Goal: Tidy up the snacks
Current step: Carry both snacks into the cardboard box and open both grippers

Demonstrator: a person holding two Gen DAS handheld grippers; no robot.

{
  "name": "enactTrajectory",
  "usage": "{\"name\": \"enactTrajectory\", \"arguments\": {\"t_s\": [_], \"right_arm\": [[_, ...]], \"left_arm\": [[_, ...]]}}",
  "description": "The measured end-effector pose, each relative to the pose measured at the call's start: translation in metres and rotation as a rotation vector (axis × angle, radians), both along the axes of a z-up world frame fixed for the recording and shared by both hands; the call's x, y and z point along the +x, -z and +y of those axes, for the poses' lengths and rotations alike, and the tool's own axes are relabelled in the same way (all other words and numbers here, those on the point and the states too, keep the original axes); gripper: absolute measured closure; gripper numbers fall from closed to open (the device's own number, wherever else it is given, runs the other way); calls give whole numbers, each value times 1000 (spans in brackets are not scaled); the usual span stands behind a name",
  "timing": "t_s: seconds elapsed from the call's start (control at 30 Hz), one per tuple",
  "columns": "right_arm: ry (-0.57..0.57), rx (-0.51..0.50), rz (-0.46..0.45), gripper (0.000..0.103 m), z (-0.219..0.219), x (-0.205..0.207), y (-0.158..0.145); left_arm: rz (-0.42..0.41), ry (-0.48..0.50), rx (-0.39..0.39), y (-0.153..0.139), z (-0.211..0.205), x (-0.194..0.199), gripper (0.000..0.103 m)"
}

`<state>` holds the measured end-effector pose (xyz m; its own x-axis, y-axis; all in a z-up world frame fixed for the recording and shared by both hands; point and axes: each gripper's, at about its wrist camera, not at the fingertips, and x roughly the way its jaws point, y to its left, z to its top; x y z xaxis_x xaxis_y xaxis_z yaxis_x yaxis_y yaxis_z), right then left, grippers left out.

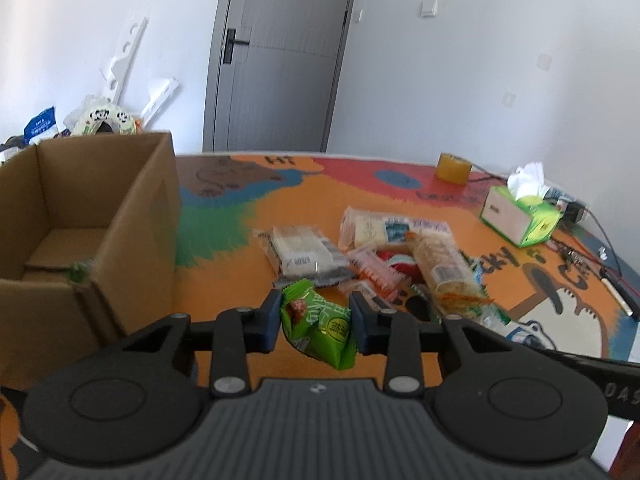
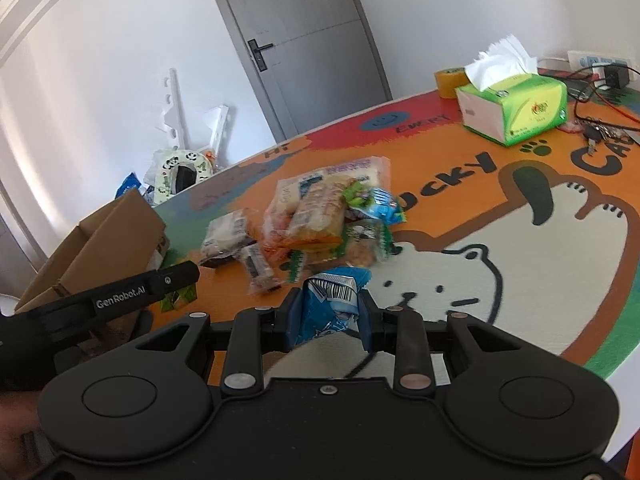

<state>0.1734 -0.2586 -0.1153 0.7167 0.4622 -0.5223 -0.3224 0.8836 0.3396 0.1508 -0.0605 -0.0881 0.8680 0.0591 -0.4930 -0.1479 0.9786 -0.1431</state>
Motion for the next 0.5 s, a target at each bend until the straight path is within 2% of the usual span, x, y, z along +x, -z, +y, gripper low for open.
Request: {"name": "enactTrajectory", "arguments": {"t_s": [0.5], "right_arm": [[-56, 14, -75, 73, 28, -20, -26]], "left_arm": [[-88, 14, 15, -37, 13, -36, 73]]}}
